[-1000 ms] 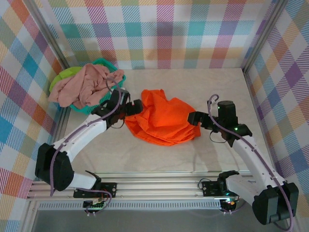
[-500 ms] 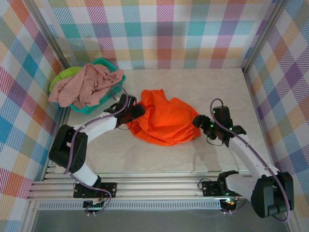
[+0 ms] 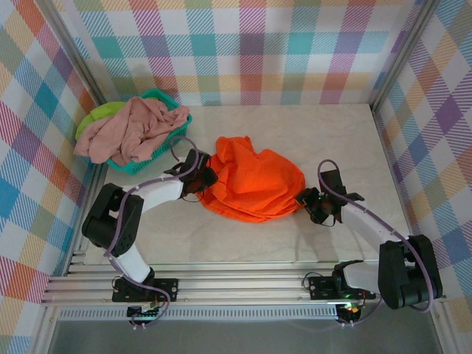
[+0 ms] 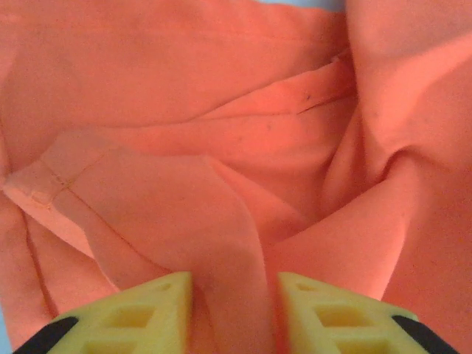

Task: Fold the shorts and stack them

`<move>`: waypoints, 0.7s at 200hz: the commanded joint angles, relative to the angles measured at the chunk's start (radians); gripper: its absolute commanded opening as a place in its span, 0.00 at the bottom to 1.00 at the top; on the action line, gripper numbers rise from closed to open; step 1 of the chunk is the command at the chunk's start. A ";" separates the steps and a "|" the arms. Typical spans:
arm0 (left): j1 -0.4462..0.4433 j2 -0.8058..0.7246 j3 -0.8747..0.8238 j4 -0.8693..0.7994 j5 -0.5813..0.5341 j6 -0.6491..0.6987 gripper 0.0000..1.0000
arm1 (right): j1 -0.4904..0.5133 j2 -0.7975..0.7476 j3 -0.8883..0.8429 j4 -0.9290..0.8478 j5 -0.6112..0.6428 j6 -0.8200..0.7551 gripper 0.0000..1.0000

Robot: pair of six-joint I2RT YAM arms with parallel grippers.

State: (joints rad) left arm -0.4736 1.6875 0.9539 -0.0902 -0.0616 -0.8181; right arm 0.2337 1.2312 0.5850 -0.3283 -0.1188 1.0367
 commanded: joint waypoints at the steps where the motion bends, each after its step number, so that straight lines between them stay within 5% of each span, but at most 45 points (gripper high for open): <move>1: -0.012 0.008 -0.004 0.033 -0.010 -0.012 0.25 | 0.000 0.037 -0.008 0.064 -0.020 0.040 0.53; 29: -0.013 -0.015 0.002 0.025 -0.025 -0.005 0.06 | 0.000 0.075 -0.005 0.093 -0.022 0.039 0.47; 83: -0.023 -0.052 0.013 -0.015 -0.048 0.025 0.04 | 0.000 0.131 0.007 0.133 0.036 0.035 0.28; 125: -0.026 -0.090 0.008 -0.026 -0.057 0.042 0.00 | -0.001 0.158 0.033 0.159 0.055 0.000 0.00; 140: -0.026 -0.132 0.017 -0.038 -0.063 0.072 0.00 | 0.000 0.129 0.051 0.139 0.065 -0.025 0.00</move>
State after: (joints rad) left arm -0.4904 1.6341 0.9531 -0.0990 -0.0963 -0.7956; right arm 0.2337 1.3823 0.5930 -0.1848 -0.0860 1.0538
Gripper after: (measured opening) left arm 0.060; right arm 0.062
